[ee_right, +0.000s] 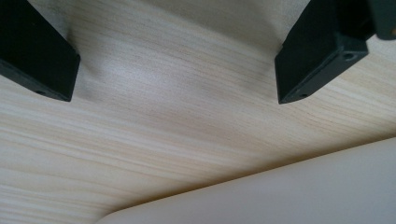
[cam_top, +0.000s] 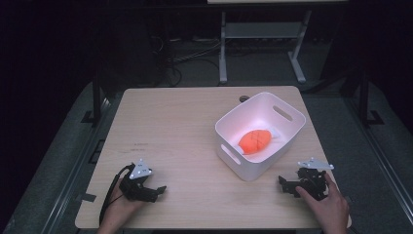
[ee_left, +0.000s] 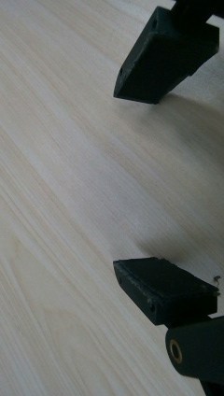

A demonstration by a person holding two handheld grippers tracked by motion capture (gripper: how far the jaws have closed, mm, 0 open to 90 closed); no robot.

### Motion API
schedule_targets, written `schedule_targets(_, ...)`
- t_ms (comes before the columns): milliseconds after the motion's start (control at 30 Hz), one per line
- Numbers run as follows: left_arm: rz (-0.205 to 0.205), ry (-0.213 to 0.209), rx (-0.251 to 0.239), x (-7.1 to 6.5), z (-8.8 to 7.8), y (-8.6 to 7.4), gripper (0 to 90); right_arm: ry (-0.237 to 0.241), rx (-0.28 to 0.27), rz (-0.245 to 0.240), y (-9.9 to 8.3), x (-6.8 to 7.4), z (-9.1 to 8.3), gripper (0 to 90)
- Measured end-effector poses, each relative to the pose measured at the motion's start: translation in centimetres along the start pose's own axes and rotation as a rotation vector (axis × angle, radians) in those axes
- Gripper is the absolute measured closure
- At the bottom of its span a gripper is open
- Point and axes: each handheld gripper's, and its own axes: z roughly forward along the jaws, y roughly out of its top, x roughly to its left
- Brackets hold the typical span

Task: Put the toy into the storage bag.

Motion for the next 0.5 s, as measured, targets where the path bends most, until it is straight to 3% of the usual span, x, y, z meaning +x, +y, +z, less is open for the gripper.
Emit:
schedule_targets(233,0.0,-0.017,-0.045,0.18,0.09,-0.59,12.8,0.0,0.0,-0.001,0.0,0.0,0.0,0.0)
schedule_targets(500,-0.005,-0.005,-0.044,0.13,-0.1,-0.76,13.0,0.0,-0.001,0.002,0.0,0.02,0.01,0.0)
